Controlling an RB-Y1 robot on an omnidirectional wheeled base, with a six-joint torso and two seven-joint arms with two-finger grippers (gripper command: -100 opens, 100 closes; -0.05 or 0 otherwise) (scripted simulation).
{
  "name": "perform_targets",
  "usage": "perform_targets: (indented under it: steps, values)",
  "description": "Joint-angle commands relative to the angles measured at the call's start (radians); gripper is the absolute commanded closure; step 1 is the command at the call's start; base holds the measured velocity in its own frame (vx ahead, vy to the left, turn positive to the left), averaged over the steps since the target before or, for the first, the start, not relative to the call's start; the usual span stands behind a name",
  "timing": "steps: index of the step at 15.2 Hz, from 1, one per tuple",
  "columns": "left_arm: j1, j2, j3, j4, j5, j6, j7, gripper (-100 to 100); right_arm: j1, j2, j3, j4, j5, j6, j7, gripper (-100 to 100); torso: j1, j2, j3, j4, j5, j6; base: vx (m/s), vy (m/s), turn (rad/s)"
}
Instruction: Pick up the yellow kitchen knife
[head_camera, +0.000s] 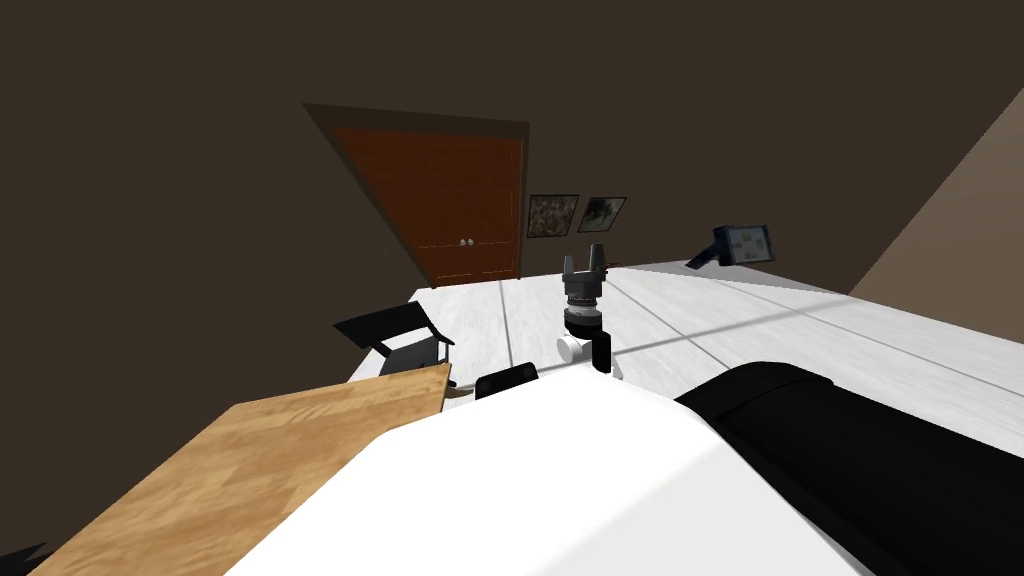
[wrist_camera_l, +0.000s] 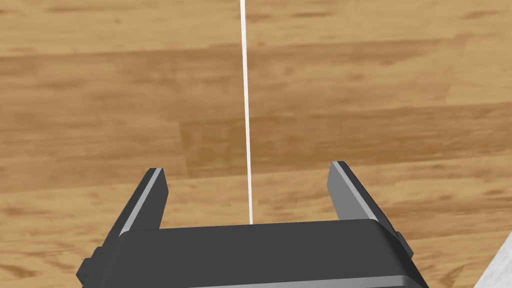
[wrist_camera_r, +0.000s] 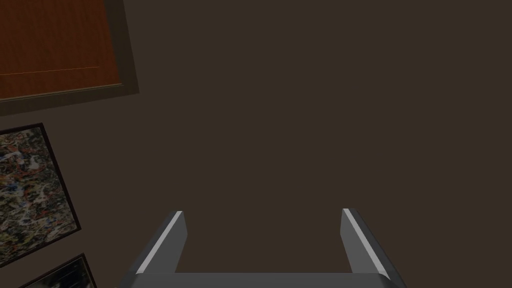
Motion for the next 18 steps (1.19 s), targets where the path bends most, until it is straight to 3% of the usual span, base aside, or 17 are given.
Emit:
perform_targets:
  steps: [1,2,6,7,8,9,10,11,13,18]
  values:
    - [0.0,0.0,0.0,0.0,0.0,0.0,0.0,-100,0.0,0.0,0.0,0.0,0.0,0.0,0.0,0,0.0,0.0,0.0,0.0,0.0,0.0,-0.016,0.031,-0.003]
    - [0.0,-0.003,-0.001,-0.001,-0.001,-0.004,0.001,100,0.0,0.0,0.0,0.0,0.0,0.0,0.0,0,-0.001,0.0,0.0,0.0,0.0,0.0,-0.005,0.011,-0.003]
    - [0.0,-0.005,-0.002,0.001,0.001,0.005,0.003,100,0.0,0.0,0.0,0.0,0.0,0.0,0.0,0,-0.001,-0.001,0.0,0.0,0.0,0.0,-0.001,0.001,0.0]
    - [0.018,0.023,0.016,-0.019,0.015,0.033,0.002,100,0.0,0.0,0.0,0.0,0.0,0.0,0.0,0,0.0,-0.001,0.0,0.0,0.002,0.0,0.015,-0.032,-0.017]
    - [0.022,0.026,0.019,-0.024,0.017,0.039,0.003,100,0.0,0.0,0.0,0.0,0.0,0.0,0.0,0,0.0,-0.001,-0.001,0.0,0.003,0.0,0.029,-0.061,-0.007]
    - [0.018,0.012,0.012,-0.026,0.009,0.02,0.006,100,0.0,0.0,0.0,0.0,0.0,0.0,0.0,0,-0.001,-0.002,-0.001,0.0,0.003,0.0,0.018,-0.036,0.006]
    - [0.017,0.022,0.011,-0.021,0.008,0.017,0.011,-100,0.0,0.0,0.0,0.0,0.0,0.0,0.0,0,-0.001,-0.002,-0.001,0.0,0.004,0.0,0.025,-0.081,-0.062]
    - [0.016,0.025,0.01,-0.02,0.009,0.016,0.013,-100,0.0,0.0,0.0,0.0,0.0,0.0,0.0,0,-0.002,-0.002,-0.001,0.0,0.004,0.0,0.015,-0.151,-0.089]
    - [0.02,0.037,0.028,-0.05,0.048,0.055,0.014,-100,0.0,0.0,0.0,0.0,0.0,0.0,0.0,0,-0.006,0.001,0.0,0.0,0.003,0.0,-0.113,-0.089,-0.088]
    - [0.039,0.035,0.058,-0.09,0.096,0.114,0.007,-100,0.0,0.0,0.0,0.0,0.0,0.0,0.0,0,0.008,0.011,0.007,0.002,0.006,-0.001,-0.155,0.062,0.018]
